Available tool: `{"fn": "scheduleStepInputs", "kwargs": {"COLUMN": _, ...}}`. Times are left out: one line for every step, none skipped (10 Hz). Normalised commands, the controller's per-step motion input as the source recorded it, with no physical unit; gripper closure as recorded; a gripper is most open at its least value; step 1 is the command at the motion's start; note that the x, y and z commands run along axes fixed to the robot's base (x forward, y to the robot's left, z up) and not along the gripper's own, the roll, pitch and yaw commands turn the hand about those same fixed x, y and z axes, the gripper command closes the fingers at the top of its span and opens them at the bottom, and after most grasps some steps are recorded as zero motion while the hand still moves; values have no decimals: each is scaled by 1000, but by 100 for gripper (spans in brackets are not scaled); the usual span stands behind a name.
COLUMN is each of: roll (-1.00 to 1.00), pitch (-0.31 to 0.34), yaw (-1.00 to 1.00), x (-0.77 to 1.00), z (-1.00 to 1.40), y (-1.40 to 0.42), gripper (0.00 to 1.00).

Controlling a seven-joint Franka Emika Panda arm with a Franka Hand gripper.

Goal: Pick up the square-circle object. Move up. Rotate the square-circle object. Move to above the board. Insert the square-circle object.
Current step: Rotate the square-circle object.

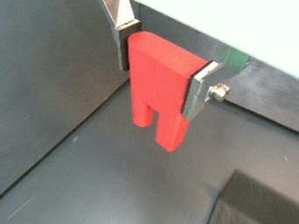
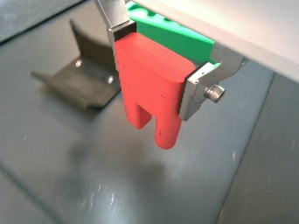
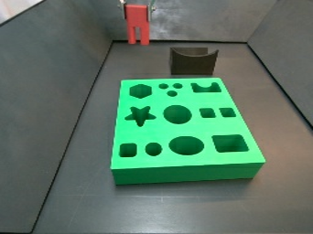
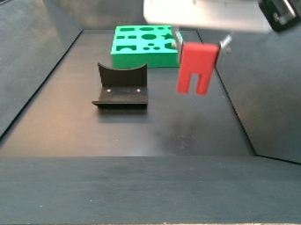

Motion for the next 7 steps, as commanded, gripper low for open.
{"fn": "scheduleStepInputs", "kwargs": {"roll": 22, "pitch": 21, "yaw": 21, "x": 46, "z": 1000, "y": -592, "gripper": 100}}
{"fn": "scheduleStepInputs", "kwargs": {"roll": 43, "pitch": 26, "yaw": 22, "x": 34, "z": 1000, "y": -500, "gripper": 100}}
{"fn": "scheduleStepInputs", "kwargs": {"roll": 63, "pitch": 36, "yaw": 18, "x": 24, "z": 1000, "y": -410, "gripper": 100}}
{"fn": "scheduleStepInputs", "kwargs": {"roll": 74, "pitch": 48, "yaw": 19, "x": 24, "z": 1000, "y": -370, "gripper": 100}}
{"fn": "scheduleStepInputs", "kwargs": {"roll": 82, "pitch": 61, "yaw": 18, "x": 25, "z": 937, "y": -284, "gripper": 100}}
{"fn": "scheduleStepInputs", "kwargs": {"roll": 87, "pitch": 74, "yaw": 16, "x": 24, "z": 770, "y": -183, "gripper": 100}}
{"fn": "scheduleStepInputs", "kwargs": {"roll": 91, "pitch": 88, "yaw": 17, "x": 22, "z": 604, "y": -109, "gripper": 100}}
